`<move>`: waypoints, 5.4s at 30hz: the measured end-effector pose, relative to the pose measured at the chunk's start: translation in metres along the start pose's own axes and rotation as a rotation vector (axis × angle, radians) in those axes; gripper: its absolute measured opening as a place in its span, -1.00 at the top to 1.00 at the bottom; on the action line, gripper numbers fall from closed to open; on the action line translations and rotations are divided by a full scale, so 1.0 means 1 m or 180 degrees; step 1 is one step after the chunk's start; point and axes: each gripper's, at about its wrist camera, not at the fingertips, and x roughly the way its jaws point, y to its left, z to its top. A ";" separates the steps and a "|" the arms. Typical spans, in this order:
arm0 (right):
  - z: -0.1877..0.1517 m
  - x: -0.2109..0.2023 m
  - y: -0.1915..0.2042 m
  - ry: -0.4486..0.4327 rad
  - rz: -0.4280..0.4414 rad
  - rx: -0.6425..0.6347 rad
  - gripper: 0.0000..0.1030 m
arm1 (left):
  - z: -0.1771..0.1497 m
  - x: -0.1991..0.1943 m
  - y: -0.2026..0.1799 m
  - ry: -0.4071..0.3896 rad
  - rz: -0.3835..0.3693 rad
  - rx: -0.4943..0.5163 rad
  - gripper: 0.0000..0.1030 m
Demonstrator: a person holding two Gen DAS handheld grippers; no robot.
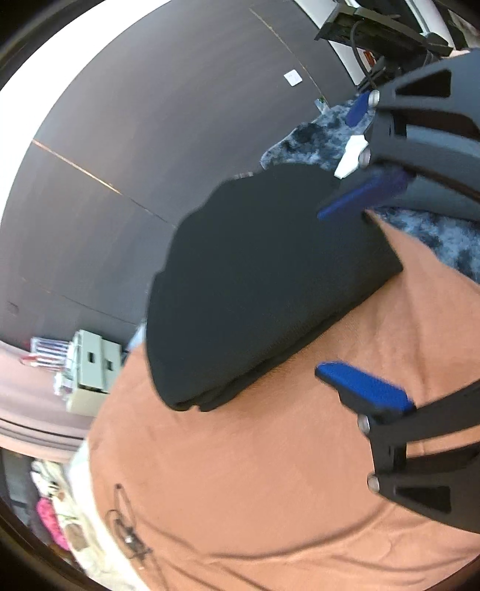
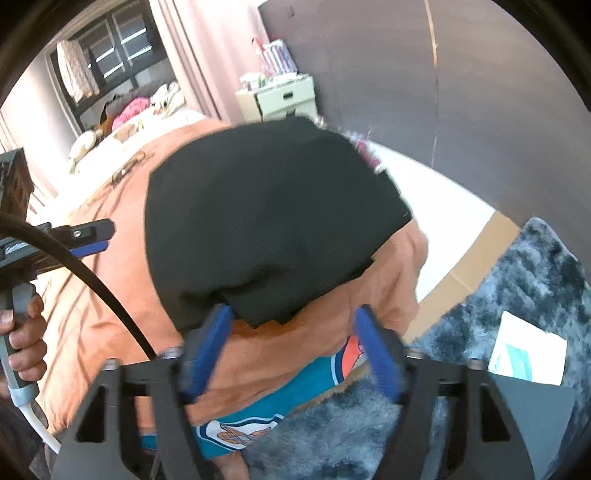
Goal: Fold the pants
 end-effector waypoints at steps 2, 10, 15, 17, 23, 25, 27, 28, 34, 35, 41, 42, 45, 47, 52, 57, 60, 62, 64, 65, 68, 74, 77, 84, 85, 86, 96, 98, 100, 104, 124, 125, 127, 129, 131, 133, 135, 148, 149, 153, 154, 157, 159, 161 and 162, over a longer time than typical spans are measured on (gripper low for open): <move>-0.002 -0.013 -0.002 -0.0014 0.0017 0.0089 -0.77 | -0.001 -0.019 -0.005 -0.0047 0.0056 0.0074 -0.89; -0.017 -0.072 0.017 -0.0168 -0.0097 0.0165 -1.00 | -0.013 -0.079 -0.019 -0.0186 0.0159 0.0342 -0.99; -0.031 -0.110 0.042 -0.0250 -0.0101 0.0060 -1.00 | -0.024 -0.114 -0.021 -0.0299 0.0135 0.0378 -0.99; -0.036 -0.120 0.047 -0.0286 -0.0091 0.0035 -1.00 | -0.029 -0.127 -0.022 -0.0326 0.0147 0.0398 -0.99; -0.056 -0.150 0.058 -0.0332 -0.0037 -0.0001 -1.00 | -0.052 -0.174 -0.026 -0.0452 0.0207 0.0467 -0.99; -0.060 -0.159 0.061 -0.0342 -0.0040 -0.0028 -1.00 | -0.062 -0.188 -0.029 -0.0507 0.0251 0.0500 -0.99; -0.067 -0.170 0.066 -0.0349 0.0018 -0.0044 -1.00 | -0.072 -0.202 -0.032 -0.0553 0.0295 0.0529 -0.99; -0.071 -0.174 0.068 -0.0358 0.0027 -0.0068 -1.00 | -0.077 -0.207 -0.032 -0.0567 0.0307 0.0537 -0.99; -0.092 -0.200 0.085 -0.0452 0.0060 -0.0212 -1.00 | -0.111 -0.243 -0.034 -0.0726 0.0391 0.0539 -0.99; -0.096 -0.204 0.087 -0.0472 0.0060 -0.0220 -1.00 | -0.117 -0.249 -0.033 -0.0757 0.0409 0.0532 -0.99; -0.127 -0.235 0.096 -0.0683 0.0084 -0.0326 -1.00 | -0.148 -0.282 -0.034 -0.0931 0.0537 0.0514 -0.99; -0.132 -0.237 0.099 -0.0702 0.0080 -0.0346 -1.00 | -0.155 -0.288 -0.034 -0.0970 0.0560 0.0522 -0.99; -0.145 -0.241 0.102 -0.0763 0.0104 -0.0416 -1.00 | -0.171 -0.303 -0.035 -0.1076 0.0633 0.0547 -0.99; -0.154 -0.242 0.105 -0.0785 0.0125 -0.0478 -1.00 | -0.183 -0.314 -0.036 -0.1158 0.0649 0.0545 -0.99; -0.175 -0.247 0.116 -0.0834 0.0167 -0.0579 -1.00 | -0.207 -0.338 -0.036 -0.1330 0.0772 0.0544 -0.99; -0.194 -0.250 0.126 -0.0954 0.0194 -0.0649 -1.00 | -0.230 -0.351 -0.034 -0.1414 0.0925 0.0526 -0.99; -0.209 -0.250 0.133 -0.0984 0.0174 -0.0707 -1.00 | -0.245 -0.357 -0.031 -0.1447 0.1048 0.0512 -0.99; -0.217 -0.250 0.136 -0.1009 0.0194 -0.0728 -1.00 | -0.255 -0.359 -0.031 -0.1465 0.1107 0.0510 -0.99; -0.226 -0.251 0.139 -0.1042 0.0202 -0.0741 -1.00 | -0.266 -0.363 -0.029 -0.1486 0.1112 0.0480 -0.99; -0.231 -0.250 0.140 -0.1064 0.0191 -0.0740 -1.00 | -0.270 -0.363 -0.029 -0.1487 0.1108 0.0470 -0.99; -0.244 -0.247 0.143 -0.1032 0.0217 -0.0759 -1.00 | -0.282 -0.363 -0.024 -0.1483 0.1134 0.0406 -0.99; -0.260 -0.240 0.144 -0.0989 0.0333 -0.0719 -1.00 | -0.307 -0.366 -0.019 -0.1492 0.1178 0.0322 -0.99; -0.265 -0.242 0.145 -0.0987 0.0359 -0.0690 -1.00 | -0.317 -0.368 -0.020 -0.1488 0.1199 0.0328 -0.99; -0.280 -0.247 0.158 -0.1008 0.0392 -0.0783 -1.00 | -0.335 -0.378 -0.022 -0.1561 0.1283 0.0289 -0.99; -0.281 -0.247 0.161 -0.1009 0.0398 -0.0799 -1.00 | -0.337 -0.379 -0.022 -0.1576 0.1298 0.0283 -0.99; -0.283 -0.247 0.163 -0.1009 0.0398 -0.0811 -1.00 | -0.339 -0.381 -0.022 -0.1589 0.1305 0.0277 -0.99; -0.286 -0.244 0.178 -0.0962 0.0417 -0.0873 -1.00 | -0.351 -0.387 -0.019 -0.1585 0.1331 0.0239 -0.99; -0.286 -0.244 0.179 -0.0958 0.0403 -0.0889 -1.00 | -0.352 -0.388 -0.017 -0.1579 0.1300 0.0213 -0.99; -0.286 -0.245 0.182 -0.0959 0.0399 -0.0915 -1.00 | -0.353 -0.388 -0.016 -0.1575 0.1298 0.0202 -0.99; -0.290 -0.246 0.187 -0.0981 0.0385 -0.0964 -1.00 | -0.354 -0.388 -0.014 -0.1559 0.1309 0.0183 -0.99; -0.294 -0.250 0.191 -0.0969 0.0424 -0.0977 -1.00 | -0.359 -0.402 -0.010 -0.1639 0.1419 0.0137 -0.99; -0.293 -0.250 0.191 -0.0969 0.0423 -0.0974 -1.00 | -0.359 -0.403 -0.009 -0.1645 0.1428 0.0140 -0.99; -0.293 -0.250 0.190 -0.0966 0.0422 -0.0970 -1.00 | -0.359 -0.403 -0.009 -0.1648 0.1429 0.0143 -0.99; -0.292 -0.250 0.189 -0.0962 0.0424 -0.0968 -1.00 | -0.360 -0.404 -0.009 -0.1652 0.1414 0.0135 -0.99; -0.292 -0.250 0.190 -0.0960 0.0416 -0.0975 -1.00 | -0.360 -0.405 -0.010 -0.1656 0.1412 0.0141 -0.99; -0.292 -0.251 0.192 -0.0966 0.0409 -0.0983 -1.00 | -0.360 -0.405 -0.010 -0.1652 0.1408 0.0151 -0.99; -0.292 -0.252 0.193 -0.0975 0.0408 -0.0985 -1.00 | -0.360 -0.405 -0.011 -0.1652 0.1405 0.0165 -0.99; -0.293 -0.251 0.192 -0.0986 0.0362 -0.0999 -1.00 | -0.361 -0.406 -0.011 -0.1657 0.1373 0.0152 -0.99; -0.293 -0.251 0.192 -0.0991 0.0360 -0.1004 -1.00 | -0.361 -0.406 -0.011 -0.1658 0.1372 0.0148 -0.99; -0.293 -0.252 0.191 -0.0999 0.0352 -0.1007 -1.00 | -0.361 -0.406 -0.013 -0.1663 0.1346 0.0166 -0.99; -0.293 -0.252 0.191 -0.0997 0.0353 -0.1004 -1.00 | -0.362 -0.406 -0.014 -0.1662 0.1354 0.0176 -0.99; -0.292 -0.253 0.188 -0.1002 0.0358 -0.1002 -1.00 | -0.362 -0.405 -0.016 -0.1653 0.1364 0.0207 -0.99; -0.291 -0.253 0.188 -0.1002 0.0358 -0.0999 -1.00 | -0.361 -0.405 -0.017 -0.1652 0.1363 0.0205 -0.99; -0.291 -0.253 0.187 -0.1004 0.0359 -0.0998 -1.00 | -0.361 -0.405 -0.018 -0.1656 0.1362 0.0212 -0.99; -0.291 -0.253 0.187 -0.1004 0.0354 -0.1001 -1.00 | -0.361 -0.404 -0.018 -0.1656 0.1364 0.0212 -0.99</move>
